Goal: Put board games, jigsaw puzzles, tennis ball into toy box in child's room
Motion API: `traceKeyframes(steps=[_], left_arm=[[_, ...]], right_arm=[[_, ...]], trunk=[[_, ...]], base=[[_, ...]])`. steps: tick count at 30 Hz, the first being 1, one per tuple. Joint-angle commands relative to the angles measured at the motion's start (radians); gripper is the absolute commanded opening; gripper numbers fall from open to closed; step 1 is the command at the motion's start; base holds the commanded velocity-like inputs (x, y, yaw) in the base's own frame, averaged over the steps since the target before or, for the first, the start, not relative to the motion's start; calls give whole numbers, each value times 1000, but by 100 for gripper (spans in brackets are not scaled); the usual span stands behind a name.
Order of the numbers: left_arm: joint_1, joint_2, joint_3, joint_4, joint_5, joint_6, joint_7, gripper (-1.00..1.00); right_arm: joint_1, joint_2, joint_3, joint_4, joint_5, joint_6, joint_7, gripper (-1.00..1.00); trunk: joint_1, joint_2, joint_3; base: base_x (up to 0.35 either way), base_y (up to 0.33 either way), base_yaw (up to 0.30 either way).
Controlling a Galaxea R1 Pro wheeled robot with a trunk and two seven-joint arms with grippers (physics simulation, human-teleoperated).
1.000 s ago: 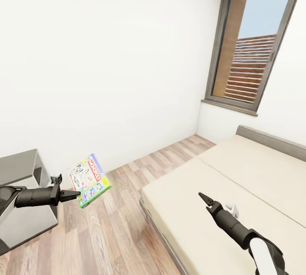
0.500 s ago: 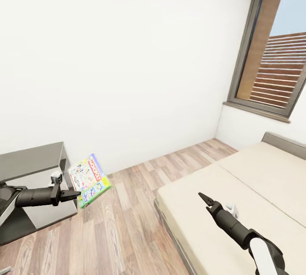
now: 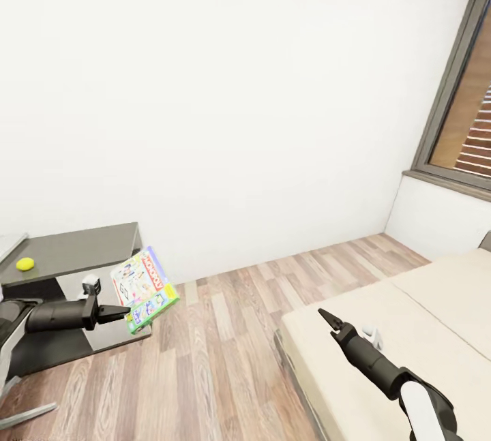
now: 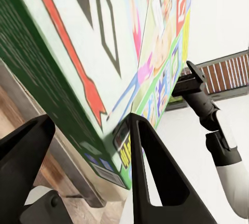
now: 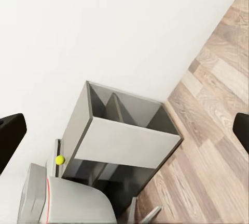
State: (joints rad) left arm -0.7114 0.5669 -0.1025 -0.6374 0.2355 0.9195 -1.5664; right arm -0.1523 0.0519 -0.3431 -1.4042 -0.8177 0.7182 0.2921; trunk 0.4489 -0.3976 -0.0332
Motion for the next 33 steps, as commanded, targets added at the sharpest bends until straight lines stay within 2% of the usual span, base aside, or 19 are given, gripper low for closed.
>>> traceKeyframes(steps=[1, 8, 23, 30, 33], left_arm=[[-2, 1, -5, 1, 5, 10, -4, -100], [-2, 2, -5, 1, 5, 10, -4, -100], [-2, 5, -3, 0, 5, 18, -4, -100], [-2, 3, -4, 0, 5, 18, -4, -100], [-2, 5, -3, 0, 5, 18, -4, -100]], right_arm=[[-1, 1, -3, -1, 0, 7, 3, 100], [-1, 0, -2, -1, 0, 7, 3, 100], [-1, 1, -2, -1, -1, 7, 3, 100], [-1, 1, -2, -1, 1, 7, 4, 100], [-1, 1, 3, -2, 2, -18, 4, 100]], trunk=[[1, -2, -2], [1, -2, -2], [1, -2, -2], [1, -2, -2], [1, -2, -2]], base=[[233, 152, 290], [184, 129, 290], [10, 7, 287], [0, 0, 57], [0, 0, 4]])
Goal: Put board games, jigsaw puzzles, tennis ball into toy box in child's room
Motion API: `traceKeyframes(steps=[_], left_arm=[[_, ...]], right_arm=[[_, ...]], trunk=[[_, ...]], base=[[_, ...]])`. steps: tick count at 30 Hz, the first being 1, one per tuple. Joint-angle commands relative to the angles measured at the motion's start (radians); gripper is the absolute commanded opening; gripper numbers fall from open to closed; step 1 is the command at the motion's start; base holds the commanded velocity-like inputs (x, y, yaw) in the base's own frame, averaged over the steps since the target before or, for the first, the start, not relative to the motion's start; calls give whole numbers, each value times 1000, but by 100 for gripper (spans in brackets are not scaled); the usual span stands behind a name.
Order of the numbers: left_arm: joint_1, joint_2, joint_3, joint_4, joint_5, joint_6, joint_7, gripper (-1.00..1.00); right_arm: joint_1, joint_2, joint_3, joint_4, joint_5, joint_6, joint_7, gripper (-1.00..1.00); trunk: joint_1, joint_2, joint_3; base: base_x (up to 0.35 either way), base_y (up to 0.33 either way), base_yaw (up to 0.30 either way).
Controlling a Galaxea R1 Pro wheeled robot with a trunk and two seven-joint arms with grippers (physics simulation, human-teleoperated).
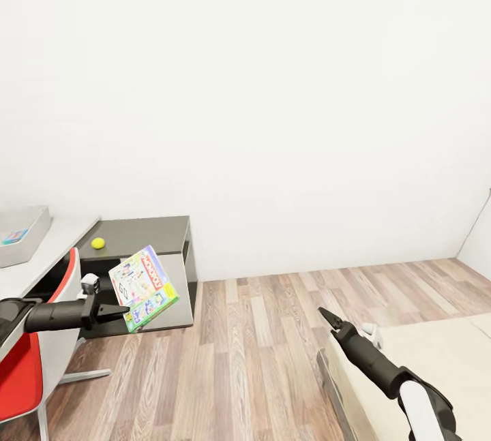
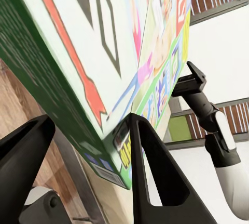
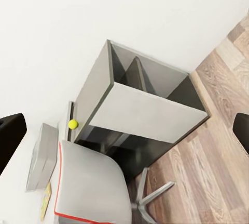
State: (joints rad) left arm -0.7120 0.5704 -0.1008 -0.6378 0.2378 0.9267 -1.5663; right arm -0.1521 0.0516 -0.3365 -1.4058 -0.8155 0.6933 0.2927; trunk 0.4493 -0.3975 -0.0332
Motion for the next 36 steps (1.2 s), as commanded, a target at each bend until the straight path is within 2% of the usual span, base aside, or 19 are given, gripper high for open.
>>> traceKeyframes(steps=[1, 4, 8, 14, 27, 36], left_arm=[[-1, 1, -5, 1, 3, 11, -5, -100], [-1, 1, -6, 0, 3, 11, -5, -100], [-1, 0, -6, 0, 3, 11, -5, -100], [-1, -2, -7, 0, 3, 11, -5, -100], [-1, -5, -7, 0, 3, 9, -5, -100], [-1, -6, -7, 0, 3, 8, -5, -100]], right_arm=[[-1, -1, 4, 0, -1, -5, 3, 100], [-1, -5, 31, 2, -3, -23, 3, 100], [-1, -7, 44, 3, -3, -28, 3, 100], [-1, -4, 46, 1, -2, -29, 3, 100], [-1, -4, 49, 1, -5, -27, 2, 100], [-1, -4, 50, 0, -4, -26, 4, 100]], trunk=[[1, -2, -2], [1, -2, -2], [1, -2, -2], [1, -2, -2], [1, -2, -3], [1, -2, -3]], base=[[0, 0, 1], [0, 0, 0], [87, 10, 0], [249, 109, 49], [284, 75, 258], [285, 1, 26]])
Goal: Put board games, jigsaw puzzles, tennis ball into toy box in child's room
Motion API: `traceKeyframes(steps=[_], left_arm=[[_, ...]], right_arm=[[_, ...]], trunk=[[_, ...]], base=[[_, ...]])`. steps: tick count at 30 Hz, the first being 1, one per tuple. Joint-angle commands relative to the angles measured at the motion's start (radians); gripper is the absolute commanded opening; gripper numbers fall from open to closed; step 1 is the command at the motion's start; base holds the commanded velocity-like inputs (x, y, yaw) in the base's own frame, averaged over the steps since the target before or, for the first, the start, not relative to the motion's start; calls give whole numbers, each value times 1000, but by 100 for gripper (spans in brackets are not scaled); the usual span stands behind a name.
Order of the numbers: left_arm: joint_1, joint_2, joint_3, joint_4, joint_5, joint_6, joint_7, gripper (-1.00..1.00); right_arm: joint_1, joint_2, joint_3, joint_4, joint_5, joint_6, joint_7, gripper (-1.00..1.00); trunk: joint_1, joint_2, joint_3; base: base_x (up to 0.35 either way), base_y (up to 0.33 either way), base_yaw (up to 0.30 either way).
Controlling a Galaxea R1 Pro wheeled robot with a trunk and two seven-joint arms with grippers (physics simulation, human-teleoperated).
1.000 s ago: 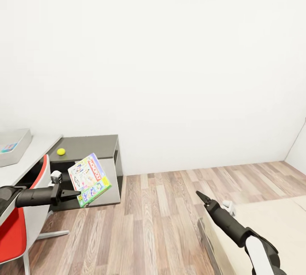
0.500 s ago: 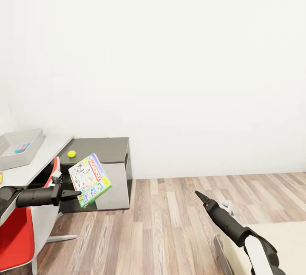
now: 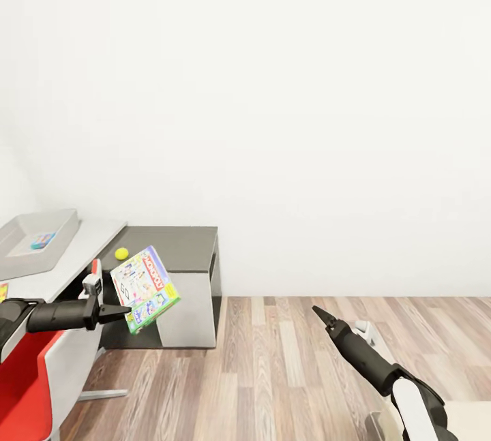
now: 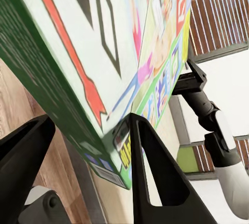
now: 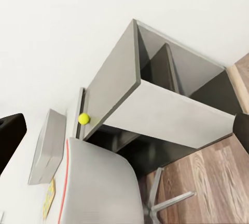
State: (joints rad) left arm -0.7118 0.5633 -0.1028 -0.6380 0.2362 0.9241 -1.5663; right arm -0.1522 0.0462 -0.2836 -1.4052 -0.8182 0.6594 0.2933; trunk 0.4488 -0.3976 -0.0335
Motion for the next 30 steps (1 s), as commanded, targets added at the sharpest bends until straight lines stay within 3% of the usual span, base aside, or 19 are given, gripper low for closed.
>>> traceKeyframes(steps=[1, 7, 16, 30], left_arm=[[-1, 1, -5, 0, 5, 10, -5, -100], [-1, 1, -5, 0, 5, 10, -5, -100], [-1, 1, -5, 1, 5, 10, -5, -100], [-1, 1, -5, 0, 5, 10, -5, -100]], right_arm=[[-1, 1, -3, -1, -1, 8, 3, 100], [-1, 3, -3, -1, -1, 6, 5, 100], [-1, 3, -3, -1, -1, 6, 4, 100], [-1, 5, -2, -3, -1, 6, 5, 100]], trunk=[[1, -2, -2], [1, -2, -2], [1, -2, -2], [1, -2, -2]], base=[[285, 0, 1], [285, 0, 21], [285, 0, 218], [258, 0, 55]])
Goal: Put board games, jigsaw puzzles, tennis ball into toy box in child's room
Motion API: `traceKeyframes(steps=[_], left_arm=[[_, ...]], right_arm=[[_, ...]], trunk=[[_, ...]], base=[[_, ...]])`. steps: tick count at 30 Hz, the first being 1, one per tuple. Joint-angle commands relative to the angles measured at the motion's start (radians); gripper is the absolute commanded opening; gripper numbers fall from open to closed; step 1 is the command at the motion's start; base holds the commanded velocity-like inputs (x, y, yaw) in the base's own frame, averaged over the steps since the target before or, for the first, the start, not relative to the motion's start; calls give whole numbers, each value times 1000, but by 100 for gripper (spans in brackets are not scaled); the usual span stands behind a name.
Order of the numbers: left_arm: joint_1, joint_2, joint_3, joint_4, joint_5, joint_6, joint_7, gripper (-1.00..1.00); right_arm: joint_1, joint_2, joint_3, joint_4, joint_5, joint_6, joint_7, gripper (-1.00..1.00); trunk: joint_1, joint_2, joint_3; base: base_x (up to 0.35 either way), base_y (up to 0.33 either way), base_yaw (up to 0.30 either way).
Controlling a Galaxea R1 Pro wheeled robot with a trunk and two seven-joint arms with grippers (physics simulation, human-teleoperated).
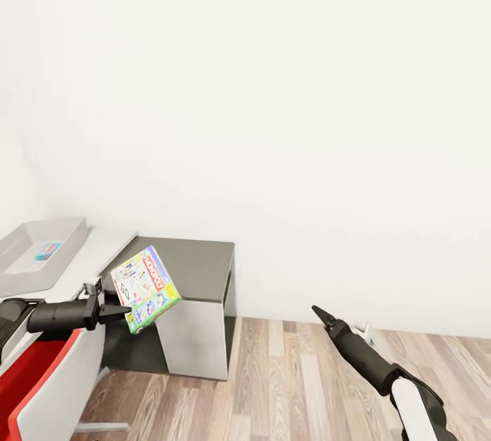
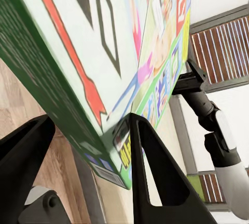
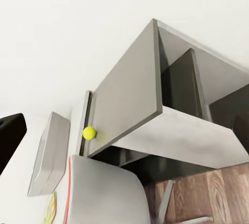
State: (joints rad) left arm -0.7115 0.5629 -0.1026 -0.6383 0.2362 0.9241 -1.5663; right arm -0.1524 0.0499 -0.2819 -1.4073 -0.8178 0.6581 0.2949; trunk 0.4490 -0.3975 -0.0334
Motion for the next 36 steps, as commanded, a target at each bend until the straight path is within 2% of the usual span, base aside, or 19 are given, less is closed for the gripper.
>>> traceKeyframes(steps=[1, 8, 12, 14, 16, 23, 24, 27, 28, 29, 31, 33, 35, 36], left_arm=[[-2, 1, -5, 1, 5, 10, -5, -100], [-2, 0, -5, 0, 5, 10, -5, -100], [-2, 2, -5, 0, 5, 9, -5, -100], [-2, 1, -5, 0, 5, 9, -5, -100], [-2, 2, -4, 0, 5, 9, -5, -100], [-2, 6, -3, 0, 5, 9, -5, -100], [-2, 6, -3, 0, 5, 9, -5, -100], [-2, 4, -4, 0, 5, 9, -5, -100], [-2, 3, -3, 0, 5, 9, -5, -100], [-2, 3, -3, 0, 4, 9, -5, -100], [-2, 2, -3, 0, 4, 9, -5, -100], [-2, 1, -4, 0, 4, 9, -5, -100], [-2, 1, -4, 0, 3, 9, -5, -100], [-2, 0, -4, 0, 3, 9, -5, -100]], right_arm=[[-1, 1, -3, -1, -1, 8, 3, 100], [-1, 2, 0, -7, 0, 8, 1, 100], [-1, -3, 60, -48, 2, 12, -32, 100], [-1, -6, 76, -63, 1, 16, -62, 100], [-1, -11, 88, -91, -1, 20, -102, 100], [-1, -11, 95, -107, -1, 25, -113, 100], [-1, -11, 96, -116, -1, 37, -114, 100], [-10, -8, 95, -157, 1, 142, -148, 100], [-36, -7, 94, -164, 1, 191, -188, 100], [-85, -5, 93, -167, -2, 238, -244, 100], [-212, 2, 95, -153, -9, 310, -374, 100], [-341, 12, 97, -94, -14, 347, -483, 100], [-475, 25, 102, 3, -16, 364, -548, 100], [-503, 27, 103, 32, -16, 366, -557, 100]], trunk=[[1, -2, -2], [1, -2, -2], [1, -2, -3], [1, -2, -3], [1, -2, -3], [1, -2, -3], [1, -2, -3], [1, -2, -3], [1, -2, -3], [1, -2, -3], [1, -2, -3], [1, -2, -3], [1, -2, -3], [1, -2, -3]], base=[[144, 0, 250], [93, 0, 278], [19, 0, 236], [6, 0, 94], [2, 0, 30], [0, 0, 3], [0, 0, 0], [0, 0, 0], [0, 0, 0], [0, 0, 0], [0, 0, 0], [0, 0, 0], [0, 0, 0], [0, 0, 0]])
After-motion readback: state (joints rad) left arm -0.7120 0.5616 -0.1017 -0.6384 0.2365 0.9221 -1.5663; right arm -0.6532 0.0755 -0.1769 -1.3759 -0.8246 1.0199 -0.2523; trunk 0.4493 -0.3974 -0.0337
